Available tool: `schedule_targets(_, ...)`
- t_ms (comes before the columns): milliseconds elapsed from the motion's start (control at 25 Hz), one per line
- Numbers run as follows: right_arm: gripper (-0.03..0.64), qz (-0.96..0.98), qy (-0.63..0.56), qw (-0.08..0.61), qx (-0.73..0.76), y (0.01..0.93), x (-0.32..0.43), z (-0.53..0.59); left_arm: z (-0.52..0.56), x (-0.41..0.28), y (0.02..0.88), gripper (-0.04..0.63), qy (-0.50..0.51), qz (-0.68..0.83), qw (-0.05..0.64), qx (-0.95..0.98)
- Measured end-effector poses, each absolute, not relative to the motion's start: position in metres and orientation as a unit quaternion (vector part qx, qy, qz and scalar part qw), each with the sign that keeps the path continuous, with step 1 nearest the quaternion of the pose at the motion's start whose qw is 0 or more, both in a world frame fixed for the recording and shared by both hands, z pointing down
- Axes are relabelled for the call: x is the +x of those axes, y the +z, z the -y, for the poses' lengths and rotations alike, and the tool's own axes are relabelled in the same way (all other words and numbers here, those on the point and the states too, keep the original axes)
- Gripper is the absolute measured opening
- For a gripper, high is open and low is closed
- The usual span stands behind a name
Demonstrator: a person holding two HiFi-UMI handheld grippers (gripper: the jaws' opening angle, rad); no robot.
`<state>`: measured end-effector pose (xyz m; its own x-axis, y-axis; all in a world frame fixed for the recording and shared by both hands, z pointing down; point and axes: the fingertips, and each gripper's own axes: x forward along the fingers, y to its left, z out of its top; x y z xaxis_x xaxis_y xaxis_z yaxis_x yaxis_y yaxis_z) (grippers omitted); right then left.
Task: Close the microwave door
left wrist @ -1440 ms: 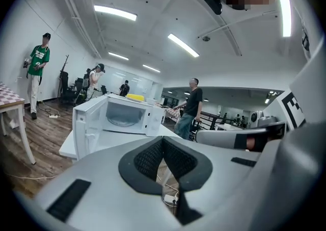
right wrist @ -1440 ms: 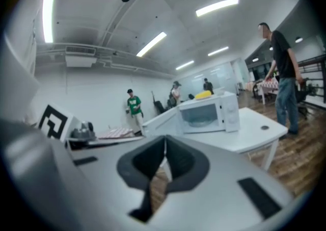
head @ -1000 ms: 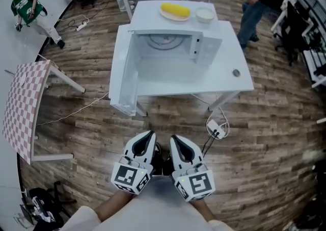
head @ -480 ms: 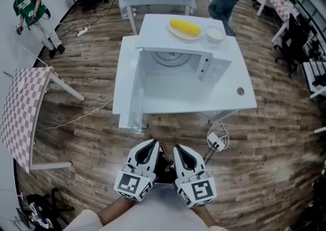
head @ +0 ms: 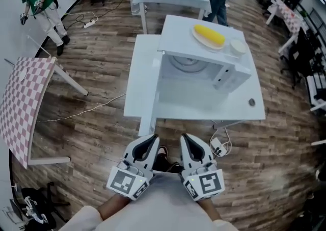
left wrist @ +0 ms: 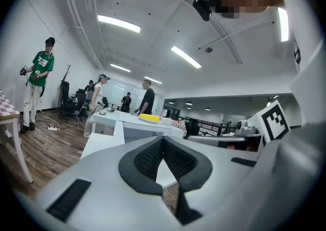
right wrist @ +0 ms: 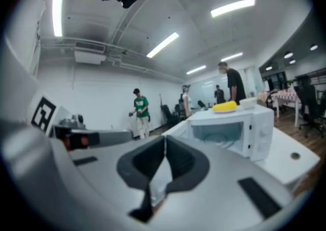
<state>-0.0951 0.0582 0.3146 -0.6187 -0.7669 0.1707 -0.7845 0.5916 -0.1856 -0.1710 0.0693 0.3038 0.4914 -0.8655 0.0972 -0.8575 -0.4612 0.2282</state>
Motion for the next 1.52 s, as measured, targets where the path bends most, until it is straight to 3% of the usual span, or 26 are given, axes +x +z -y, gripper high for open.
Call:
schedule_targets(160,0.023,0.888,0.123,0.035,0.442,0.316,-0.105,-0.045,-0.063,-0.202,0.296,0.012,0.006,0.519,0.084,0.851)
schedule_targets(320,0.023,0.888,0.128,0.04,0.44,0.321,-0.116,-0.038,-0.059,-0.229,0.314,0.017,0.023,0.535,0.103,0.838)
schedule_targets(440,0.023,0.888,0.13,0.043,0.439,0.324,-0.121,-0.033,-0.056,-0.239,0.334,0.085,0.03,0.534,0.137,0.834)
schedule_targets(640,0.023,0.89,0.129,0.049,0.435,0.325,-0.125,-0.025,-0.057,-0.237,0.354,0.115,0.037,0.515,0.172,0.839)
schedule_targets(1040,0.023,0.89,0.135,0.06,0.43,0.329,-0.121,-0.011,-0.054,-0.22,0.367,0.172,0.069,0.518,0.176,0.835)
schedule_targets(1520,0.023,0.889,0.147,0.059,0.43,0.334,-0.113,-0.01,-0.053,-0.208,0.367,0.172,0.072,0.504,0.182,0.841)
